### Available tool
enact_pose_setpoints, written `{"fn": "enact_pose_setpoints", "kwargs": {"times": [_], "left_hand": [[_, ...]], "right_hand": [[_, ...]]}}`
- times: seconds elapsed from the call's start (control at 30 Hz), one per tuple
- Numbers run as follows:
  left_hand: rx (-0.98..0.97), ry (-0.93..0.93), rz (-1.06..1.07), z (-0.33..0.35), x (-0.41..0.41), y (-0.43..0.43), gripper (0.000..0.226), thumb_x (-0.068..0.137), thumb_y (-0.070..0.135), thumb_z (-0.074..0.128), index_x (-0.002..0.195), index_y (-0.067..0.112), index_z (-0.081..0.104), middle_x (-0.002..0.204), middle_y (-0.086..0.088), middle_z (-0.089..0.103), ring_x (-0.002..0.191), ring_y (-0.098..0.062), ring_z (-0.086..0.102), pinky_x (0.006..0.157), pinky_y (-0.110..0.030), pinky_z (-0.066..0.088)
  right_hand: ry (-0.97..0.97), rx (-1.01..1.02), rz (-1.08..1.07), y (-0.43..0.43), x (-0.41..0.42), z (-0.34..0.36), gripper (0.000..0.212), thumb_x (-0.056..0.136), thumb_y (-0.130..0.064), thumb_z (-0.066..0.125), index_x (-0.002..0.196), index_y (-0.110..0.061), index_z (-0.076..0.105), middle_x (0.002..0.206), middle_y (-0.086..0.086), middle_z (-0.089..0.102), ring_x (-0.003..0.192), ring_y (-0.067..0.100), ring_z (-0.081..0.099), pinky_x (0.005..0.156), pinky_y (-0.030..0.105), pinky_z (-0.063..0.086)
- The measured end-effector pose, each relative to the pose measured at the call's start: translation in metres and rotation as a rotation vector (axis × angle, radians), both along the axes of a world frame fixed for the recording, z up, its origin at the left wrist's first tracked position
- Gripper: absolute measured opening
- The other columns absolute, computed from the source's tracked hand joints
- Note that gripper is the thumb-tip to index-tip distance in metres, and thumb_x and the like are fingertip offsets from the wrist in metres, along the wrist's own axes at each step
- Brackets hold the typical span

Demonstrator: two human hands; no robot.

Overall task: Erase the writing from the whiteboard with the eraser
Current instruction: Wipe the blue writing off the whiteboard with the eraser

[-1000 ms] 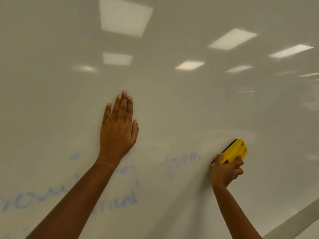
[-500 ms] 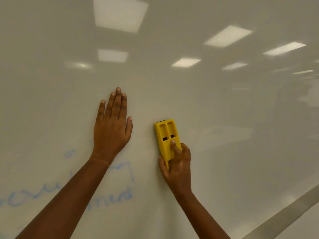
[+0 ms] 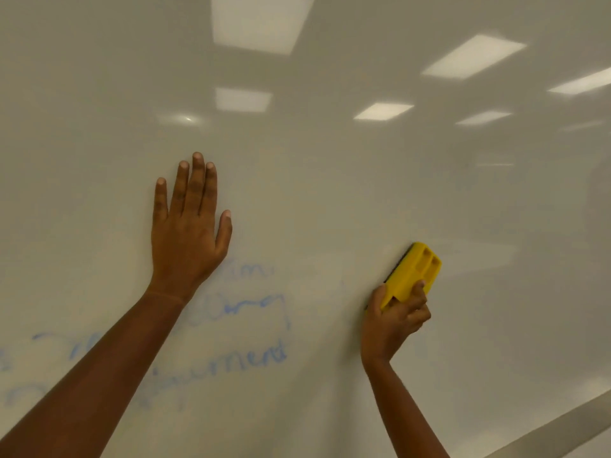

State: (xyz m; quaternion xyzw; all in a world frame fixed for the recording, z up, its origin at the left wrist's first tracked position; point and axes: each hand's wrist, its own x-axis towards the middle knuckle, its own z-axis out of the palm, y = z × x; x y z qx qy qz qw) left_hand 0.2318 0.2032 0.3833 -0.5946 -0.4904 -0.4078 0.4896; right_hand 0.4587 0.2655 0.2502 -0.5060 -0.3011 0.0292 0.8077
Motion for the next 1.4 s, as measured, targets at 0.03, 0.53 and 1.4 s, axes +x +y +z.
{"fn": "enact_pose_setpoints", "kwargs": {"times": [0.03, 0.53, 1.4], "left_hand": [[0.003, 0.001, 0.005, 0.000, -0.005, -0.001, 0.060, 0.092, 0.032, 0.024, 0.142, -0.001, 0.020, 0.149, -0.022, 0.019, 0.138, -0.031, 0.014, 0.111, -0.049, 0.008], [0.053, 0.038, -0.043, 0.011, -0.048, -0.016, 0.058, 0.093, 0.031, 0.025, 0.141, 0.000, 0.024, 0.148, -0.022, 0.022, 0.137, -0.033, 0.018, 0.111, -0.050, 0.009], [0.071, -0.018, -0.141, 0.025, -0.094, -0.030, 0.052, 0.094, 0.026, 0.022, 0.141, 0.004, 0.028, 0.149, -0.018, 0.025, 0.138, -0.028, 0.020, 0.112, -0.044, 0.009]], "right_hand": [[-0.073, 0.015, -0.005, -0.005, -0.012, 0.002, 0.063, 0.083, -0.008, 0.067, 0.136, 0.004, 0.035, 0.117, 0.035, 0.043, 0.110, 0.050, 0.043, 0.096, 0.049, 0.037], [-0.710, 0.212, -0.003, -0.021, -0.017, -0.013, 0.055, 0.087, -0.023, 0.061, 0.134, -0.024, 0.034, 0.122, 0.029, 0.045, 0.110, 0.039, 0.045, 0.091, 0.045, 0.042], [-0.942, 0.343, -0.031, -0.039, -0.086, 0.089, 0.060, 0.080, -0.019, 0.064, 0.131, -0.019, 0.034, 0.123, 0.031, 0.049, 0.107, 0.040, 0.048, 0.090, 0.048, 0.043]]}}
